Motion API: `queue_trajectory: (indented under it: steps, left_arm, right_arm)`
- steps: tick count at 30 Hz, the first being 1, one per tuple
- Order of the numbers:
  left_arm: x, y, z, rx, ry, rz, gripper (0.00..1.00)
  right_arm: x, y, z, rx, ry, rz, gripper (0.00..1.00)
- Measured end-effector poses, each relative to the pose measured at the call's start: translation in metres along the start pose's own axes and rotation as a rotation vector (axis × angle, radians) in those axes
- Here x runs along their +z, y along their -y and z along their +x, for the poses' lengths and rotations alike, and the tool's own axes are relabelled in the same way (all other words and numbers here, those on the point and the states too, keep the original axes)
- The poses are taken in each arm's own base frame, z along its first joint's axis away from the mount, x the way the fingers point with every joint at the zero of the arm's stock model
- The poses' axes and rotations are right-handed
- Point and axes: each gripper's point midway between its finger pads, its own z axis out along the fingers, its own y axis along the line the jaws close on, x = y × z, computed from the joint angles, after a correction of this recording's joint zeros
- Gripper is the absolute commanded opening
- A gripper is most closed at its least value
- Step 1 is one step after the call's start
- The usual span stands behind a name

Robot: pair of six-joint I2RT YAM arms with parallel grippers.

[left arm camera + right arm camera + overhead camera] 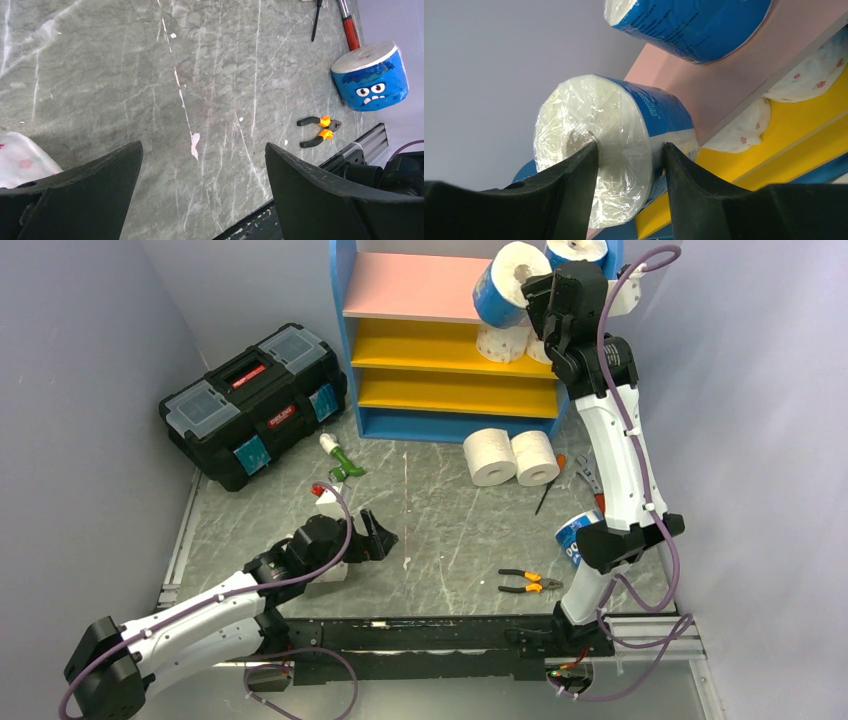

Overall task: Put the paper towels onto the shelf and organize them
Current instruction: Place the paper towel on the shelf.

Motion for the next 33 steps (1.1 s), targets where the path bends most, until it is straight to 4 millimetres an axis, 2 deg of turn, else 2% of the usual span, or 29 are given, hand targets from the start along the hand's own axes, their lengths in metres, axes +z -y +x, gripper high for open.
queue_trajectory:
  steps: [10,17,21,25,30,33]
  left_arm:
    - [0.000,0.000,0.000,0.000,0.000,0.000,0.99]
    - [0.000,0.000,0.000,0.012,-0.001,0.001,0.99]
    - [0.000,0.005,-0.006,0.057,-0.005,-0.002,0.99]
    - [-0.001,0.029,-0.034,0.113,0.039,0.033,1.00]
    - [-0.002,0.081,-0.099,0.163,0.190,0.100,0.99]
    - [0.005,0.109,-0.136,0.211,0.279,0.123,0.99]
  right_arm:
    - [0.011,-0.006,0.011,0.012,-0.025,-0.027,0.65]
    - [0.011,-0.007,0.014,0.011,-0.038,-0.033,0.72]
    - [0.012,-0.006,0.016,0.010,-0.040,-0.031,0.72]
    - [0.014,-0.006,0.018,0.005,-0.044,-0.031,0.72]
    - [0.020,-0.005,0.017,0.009,-0.048,-0.032,0.72]
    - [0.023,-0.006,0.016,0.015,-0.059,-0.039,0.72]
